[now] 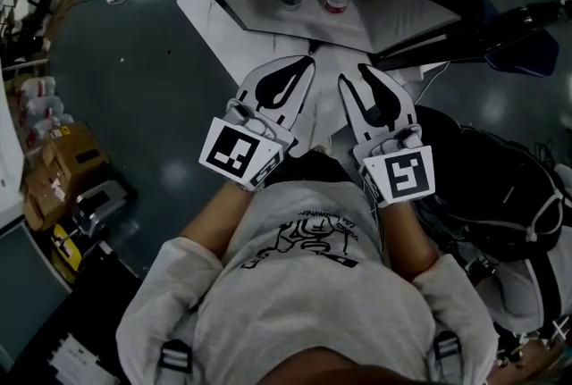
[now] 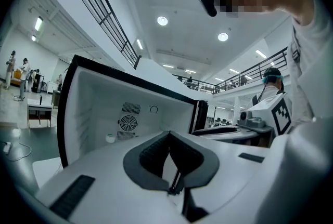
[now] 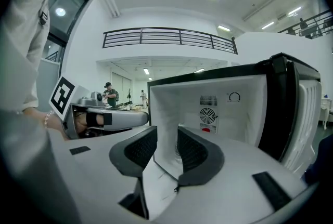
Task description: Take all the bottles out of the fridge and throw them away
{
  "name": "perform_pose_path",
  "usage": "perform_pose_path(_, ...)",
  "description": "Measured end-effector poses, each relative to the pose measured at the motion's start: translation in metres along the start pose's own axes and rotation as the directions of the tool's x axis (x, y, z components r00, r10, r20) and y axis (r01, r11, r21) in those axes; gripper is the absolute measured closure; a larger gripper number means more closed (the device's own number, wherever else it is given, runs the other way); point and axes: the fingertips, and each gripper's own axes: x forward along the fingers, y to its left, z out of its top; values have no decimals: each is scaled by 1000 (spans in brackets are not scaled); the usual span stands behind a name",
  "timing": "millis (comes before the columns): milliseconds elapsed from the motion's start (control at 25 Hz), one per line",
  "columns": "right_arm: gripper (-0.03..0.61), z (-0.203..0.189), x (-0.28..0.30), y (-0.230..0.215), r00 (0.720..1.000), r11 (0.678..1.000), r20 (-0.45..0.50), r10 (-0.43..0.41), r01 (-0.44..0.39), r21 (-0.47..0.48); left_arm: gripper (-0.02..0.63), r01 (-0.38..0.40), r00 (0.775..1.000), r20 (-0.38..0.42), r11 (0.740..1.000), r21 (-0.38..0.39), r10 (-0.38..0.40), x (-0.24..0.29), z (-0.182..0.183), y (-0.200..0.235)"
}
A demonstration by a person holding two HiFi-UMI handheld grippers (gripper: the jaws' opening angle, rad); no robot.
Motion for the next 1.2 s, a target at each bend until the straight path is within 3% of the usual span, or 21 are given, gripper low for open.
perform_pose_path(760, 397, -25, 39, -27, 999, 1000, -35, -27, 27, -6, 598, -38, 999, -24, 999, 14, 38, 26, -23, 39)
perform_pose_path(1200, 367, -25, 62, -47, 998, 998, 12, -61, 61, -20, 598, -51, 998, -27, 999, 9, 51, 41, -36, 58)
